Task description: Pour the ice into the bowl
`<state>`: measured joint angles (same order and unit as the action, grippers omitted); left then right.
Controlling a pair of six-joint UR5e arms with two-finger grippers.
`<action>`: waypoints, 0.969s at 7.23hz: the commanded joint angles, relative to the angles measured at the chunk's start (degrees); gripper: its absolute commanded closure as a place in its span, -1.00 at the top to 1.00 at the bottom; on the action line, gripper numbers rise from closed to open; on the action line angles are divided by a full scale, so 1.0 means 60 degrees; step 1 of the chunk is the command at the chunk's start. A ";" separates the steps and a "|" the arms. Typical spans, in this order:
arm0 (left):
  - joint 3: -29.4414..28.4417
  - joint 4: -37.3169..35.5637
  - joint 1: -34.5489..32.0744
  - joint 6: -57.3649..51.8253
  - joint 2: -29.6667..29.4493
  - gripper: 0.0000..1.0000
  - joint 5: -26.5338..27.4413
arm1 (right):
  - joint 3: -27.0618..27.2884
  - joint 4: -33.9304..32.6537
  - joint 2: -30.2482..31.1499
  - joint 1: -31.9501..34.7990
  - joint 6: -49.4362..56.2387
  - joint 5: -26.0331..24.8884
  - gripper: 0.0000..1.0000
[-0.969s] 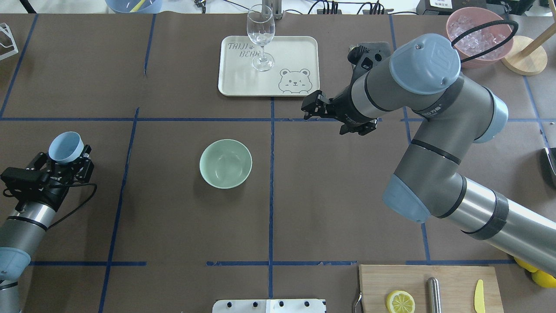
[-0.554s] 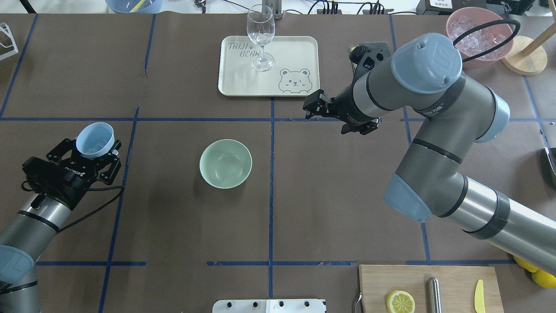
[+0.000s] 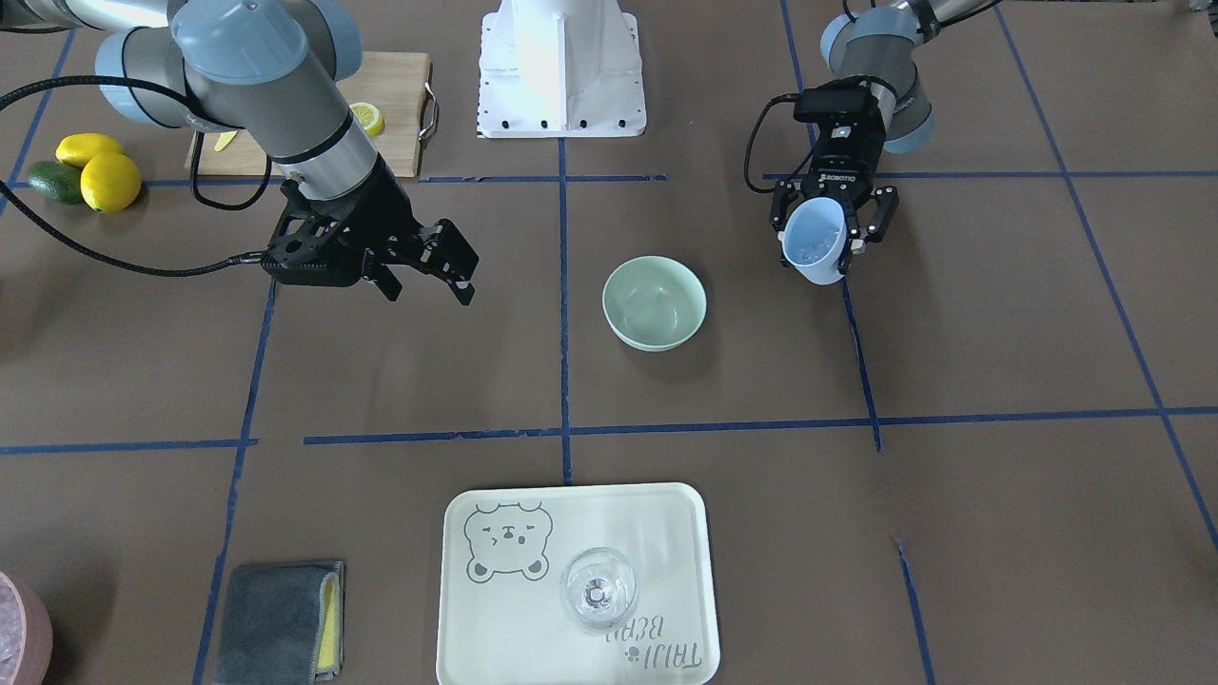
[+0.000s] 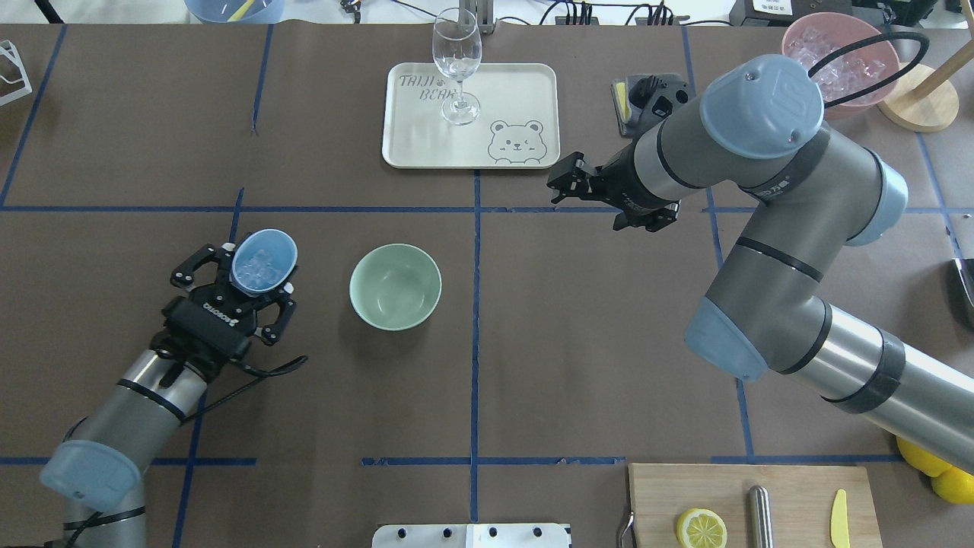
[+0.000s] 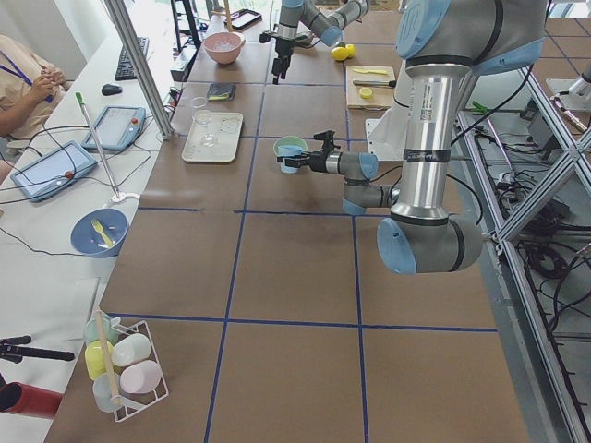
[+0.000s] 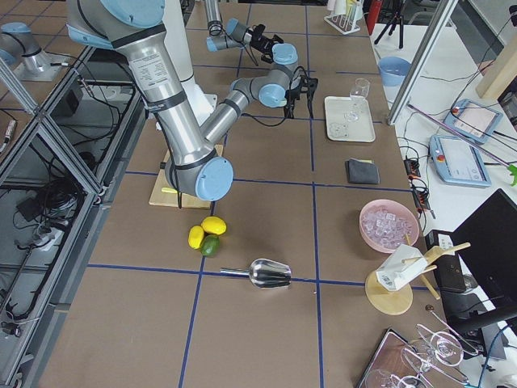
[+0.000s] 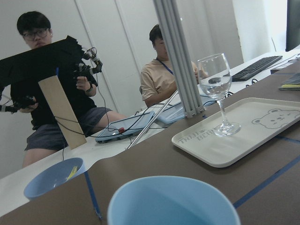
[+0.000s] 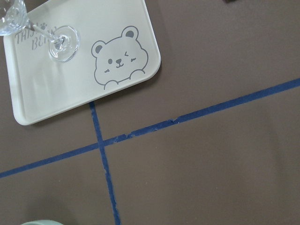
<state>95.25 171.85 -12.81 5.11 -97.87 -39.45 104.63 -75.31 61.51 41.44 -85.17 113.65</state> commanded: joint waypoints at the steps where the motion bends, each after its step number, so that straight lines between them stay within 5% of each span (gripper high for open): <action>1: -0.0009 -0.3184 0.0172 -0.0279 -0.1276 -1.00 0.0027 | -0.0006 -0.0001 0.0105 0.0255 0.0000 0.0042 1.00; 5: 0.0077 -0.3695 0.0071 -0.6840 -0.1398 -1.00 0.0042 | 0.0008 -0.0001 0.0105 0.0286 -0.0305 0.0057 1.00; 7: 0.0106 -0.4697 0.0114 -0.7455 -0.1427 -1.00 -0.0001 | -0.0006 -0.0001 0.0105 0.0286 -0.0307 0.0071 1.00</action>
<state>95.57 147.95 -12.26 -36.08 -106.22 -39.30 104.65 -75.32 62.14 43.17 -86.86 114.01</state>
